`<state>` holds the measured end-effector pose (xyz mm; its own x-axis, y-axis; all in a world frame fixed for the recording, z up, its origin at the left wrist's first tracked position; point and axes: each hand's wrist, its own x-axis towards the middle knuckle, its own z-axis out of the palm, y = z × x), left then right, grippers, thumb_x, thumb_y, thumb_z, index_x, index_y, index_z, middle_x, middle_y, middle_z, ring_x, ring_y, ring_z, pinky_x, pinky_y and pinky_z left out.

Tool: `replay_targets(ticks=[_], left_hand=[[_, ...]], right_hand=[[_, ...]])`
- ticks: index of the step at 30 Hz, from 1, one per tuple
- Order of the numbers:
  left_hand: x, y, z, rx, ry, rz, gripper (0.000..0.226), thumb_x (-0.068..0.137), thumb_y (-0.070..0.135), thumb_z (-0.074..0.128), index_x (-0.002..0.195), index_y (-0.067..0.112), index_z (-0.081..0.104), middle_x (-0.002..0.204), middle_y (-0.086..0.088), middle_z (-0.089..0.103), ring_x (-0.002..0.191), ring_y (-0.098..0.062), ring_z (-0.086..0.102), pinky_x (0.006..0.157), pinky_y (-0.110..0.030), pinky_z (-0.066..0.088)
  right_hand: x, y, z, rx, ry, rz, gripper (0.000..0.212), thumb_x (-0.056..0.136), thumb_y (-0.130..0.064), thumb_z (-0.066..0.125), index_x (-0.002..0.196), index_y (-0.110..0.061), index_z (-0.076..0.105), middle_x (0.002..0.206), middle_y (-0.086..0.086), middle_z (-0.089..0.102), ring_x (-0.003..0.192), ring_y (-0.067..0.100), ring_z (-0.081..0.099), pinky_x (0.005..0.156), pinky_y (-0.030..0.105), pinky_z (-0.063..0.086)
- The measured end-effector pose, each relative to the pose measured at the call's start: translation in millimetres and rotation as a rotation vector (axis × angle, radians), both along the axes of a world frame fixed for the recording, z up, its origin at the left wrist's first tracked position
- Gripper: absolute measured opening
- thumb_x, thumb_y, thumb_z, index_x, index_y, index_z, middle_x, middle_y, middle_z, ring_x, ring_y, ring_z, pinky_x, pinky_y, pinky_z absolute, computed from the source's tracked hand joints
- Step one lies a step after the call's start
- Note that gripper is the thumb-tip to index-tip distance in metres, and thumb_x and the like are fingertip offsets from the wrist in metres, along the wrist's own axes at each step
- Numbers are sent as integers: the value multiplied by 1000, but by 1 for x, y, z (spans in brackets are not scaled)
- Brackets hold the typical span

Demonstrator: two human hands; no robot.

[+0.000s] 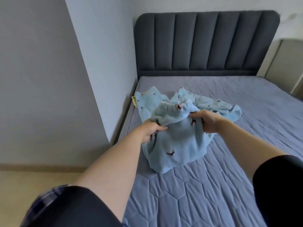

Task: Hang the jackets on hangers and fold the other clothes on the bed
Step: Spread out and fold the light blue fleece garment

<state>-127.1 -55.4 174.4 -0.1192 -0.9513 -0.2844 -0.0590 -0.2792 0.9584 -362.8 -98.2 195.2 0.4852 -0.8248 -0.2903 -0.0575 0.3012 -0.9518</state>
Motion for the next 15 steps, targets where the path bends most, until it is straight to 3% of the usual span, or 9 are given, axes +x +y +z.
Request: replay_targets(ticks=[3, 6, 8, 10, 12, 15], left_hand=[[2, 10, -39, 158, 61, -27, 28, 87, -1, 62, 115, 0, 63, 114, -19, 66, 105, -30, 64, 96, -43, 49], [6, 18, -72, 347, 104, -188, 13, 90, 3, 57, 99, 3, 67, 93, -12, 73, 84, -22, 70, 81, -36, 55], [6, 27, -95, 482, 62, -386, 15, 92, 4, 53, 100, 5, 66, 87, -7, 74, 81, -19, 70, 85, -35, 53], [0, 36, -114, 571, 35, -575, 21, 94, 2, 49, 103, 10, 65, 87, -2, 74, 90, -21, 68, 91, -37, 50], [-5, 39, -125, 610, 38, -663, 25, 95, -1, 46, 106, 11, 64, 88, 0, 74, 106, -26, 61, 97, -40, 44], [1, 26, -127, 577, 109, -553, 22, 94, 3, 49, 108, 9, 64, 90, -2, 74, 94, -22, 66, 93, -40, 47]], right_hand=[[2, 0, -50, 117, 19, 49, 30, 70, -28, 75, 96, -13, 77, 111, 11, 70, 103, 26, 67, 78, 36, 56], [-3, 3, -95, 205, 91, 125, 50, 62, -31, 81, 106, -7, 70, 103, 10, 72, 96, 26, 69, 85, 41, 51], [-8, 9, -120, 276, 153, 255, 73, 50, -23, 88, 113, 1, 60, 99, 14, 71, 91, 26, 68, 87, 41, 52], [-10, 16, -138, 370, 189, 420, 92, 38, -19, 94, 116, 6, 55, 100, 16, 70, 92, 26, 68, 84, 38, 55], [-8, 18, -148, 426, 201, 500, 85, 42, -13, 94, 115, 6, 56, 103, 15, 70, 95, 26, 68, 81, 37, 56], [-2, 7, -148, 362, 230, 386, 48, 68, -1, 66, 114, 5, 56, 99, 10, 72, 92, 23, 69, 87, 39, 55]])
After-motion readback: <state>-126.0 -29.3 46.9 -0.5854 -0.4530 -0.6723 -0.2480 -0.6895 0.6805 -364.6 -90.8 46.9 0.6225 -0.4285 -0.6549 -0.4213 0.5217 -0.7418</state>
